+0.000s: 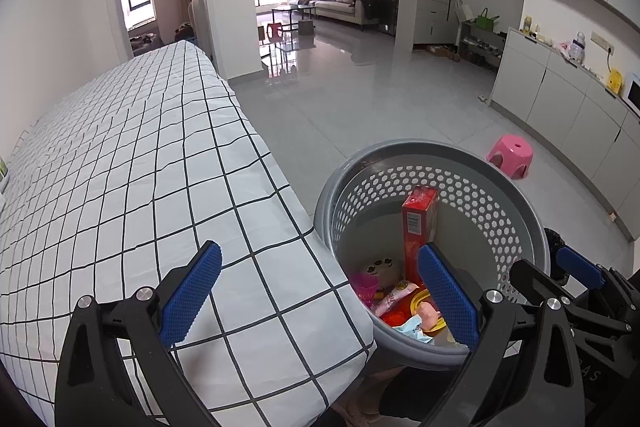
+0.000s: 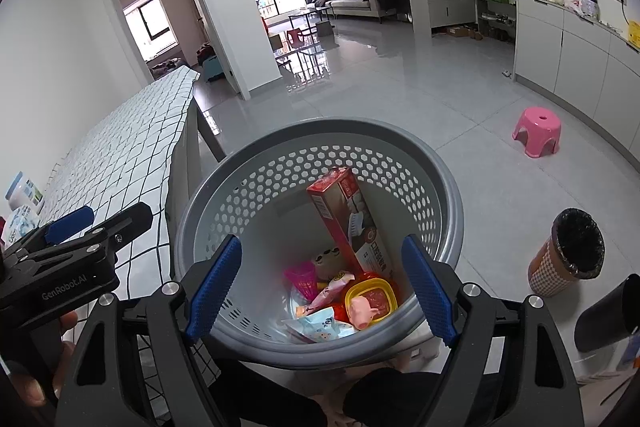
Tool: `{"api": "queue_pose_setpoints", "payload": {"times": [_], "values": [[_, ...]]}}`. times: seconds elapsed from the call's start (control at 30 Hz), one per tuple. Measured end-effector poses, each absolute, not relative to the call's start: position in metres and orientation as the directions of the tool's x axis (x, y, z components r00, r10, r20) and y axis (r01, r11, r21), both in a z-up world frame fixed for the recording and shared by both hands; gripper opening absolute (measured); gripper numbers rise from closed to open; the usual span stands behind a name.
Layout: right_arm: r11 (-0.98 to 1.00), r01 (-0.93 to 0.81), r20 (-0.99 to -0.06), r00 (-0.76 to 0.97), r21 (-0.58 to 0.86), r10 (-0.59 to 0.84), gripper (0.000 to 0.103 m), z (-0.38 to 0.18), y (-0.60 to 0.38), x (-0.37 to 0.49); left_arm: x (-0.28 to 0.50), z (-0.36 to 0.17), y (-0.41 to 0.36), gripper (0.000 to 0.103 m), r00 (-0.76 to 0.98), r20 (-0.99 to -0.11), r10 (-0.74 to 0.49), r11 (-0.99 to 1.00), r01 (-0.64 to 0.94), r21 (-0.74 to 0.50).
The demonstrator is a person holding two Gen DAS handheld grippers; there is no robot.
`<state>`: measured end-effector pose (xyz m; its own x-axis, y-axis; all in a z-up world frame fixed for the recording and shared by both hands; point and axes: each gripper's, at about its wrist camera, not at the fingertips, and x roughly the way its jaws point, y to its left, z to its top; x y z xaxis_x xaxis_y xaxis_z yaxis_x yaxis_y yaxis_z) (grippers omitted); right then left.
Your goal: Collect trash
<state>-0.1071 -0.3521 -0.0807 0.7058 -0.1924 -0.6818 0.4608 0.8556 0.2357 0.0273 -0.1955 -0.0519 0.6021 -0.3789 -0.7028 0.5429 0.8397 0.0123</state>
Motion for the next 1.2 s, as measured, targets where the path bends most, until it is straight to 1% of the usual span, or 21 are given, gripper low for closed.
{"api": "queue_pose_setpoints", "payload": {"times": [0.37, 0.87, 1.2], "values": [[0.856, 0.460, -0.678, 0.708, 0.235, -0.195, 0.079, -0.080, -0.350, -0.107, 0.029, -0.053, -0.192, 0.097, 0.595, -0.710, -0.376, 0.844, 0.536, 0.002], [0.855, 0.462, -0.669, 0.715, 0.235, -0.202, 0.079, -0.075, -0.348, -0.109, 0.019, -0.044, -0.191, 0.097, 0.629, -0.677, -0.381, 0.845, 0.534, 0.021], [0.856, 0.460, -0.665, 0.719, 0.234, -0.205, 0.079, -0.074, -0.347, -0.113, 0.018, -0.043, -0.191, 0.097, 0.631, -0.675, -0.383, 0.846, 0.534, 0.020]]}}
